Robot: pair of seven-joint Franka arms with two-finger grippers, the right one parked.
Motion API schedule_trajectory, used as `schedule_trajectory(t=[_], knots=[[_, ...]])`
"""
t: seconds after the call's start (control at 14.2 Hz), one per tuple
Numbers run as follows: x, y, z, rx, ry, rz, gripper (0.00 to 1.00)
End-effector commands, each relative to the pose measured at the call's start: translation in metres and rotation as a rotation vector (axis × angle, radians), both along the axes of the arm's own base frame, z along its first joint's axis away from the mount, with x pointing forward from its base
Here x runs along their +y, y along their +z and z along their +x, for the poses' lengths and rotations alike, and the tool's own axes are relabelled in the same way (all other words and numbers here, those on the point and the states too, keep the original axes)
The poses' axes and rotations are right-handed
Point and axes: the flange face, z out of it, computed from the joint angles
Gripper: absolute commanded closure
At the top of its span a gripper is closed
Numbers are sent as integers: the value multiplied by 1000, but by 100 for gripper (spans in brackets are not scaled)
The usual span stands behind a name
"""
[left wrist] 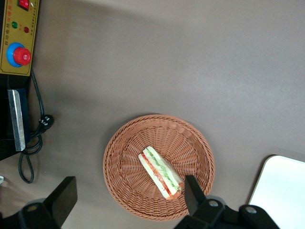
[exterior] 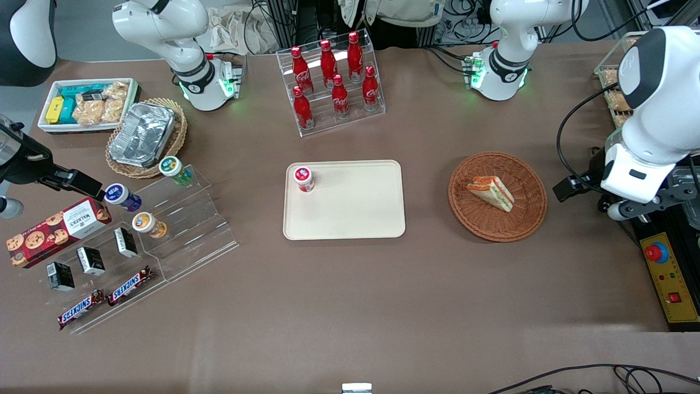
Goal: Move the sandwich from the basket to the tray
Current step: 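Move the left gripper over the wicker basket holding the sandwich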
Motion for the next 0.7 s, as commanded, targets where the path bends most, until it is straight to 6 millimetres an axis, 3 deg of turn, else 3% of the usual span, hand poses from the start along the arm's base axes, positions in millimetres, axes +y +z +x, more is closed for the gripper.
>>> schedule_trajectory(t=[0.0,0.21,0.42,0.49,0.63], knots=[[0,10,-4,-2,5,7,0],[0,13,-4,-8,0,19,0],[2,13,-20,55,-9,68,0],[1,15,-31,65,-10,84,0],[1,-1,-63,58,-17,99,0]])
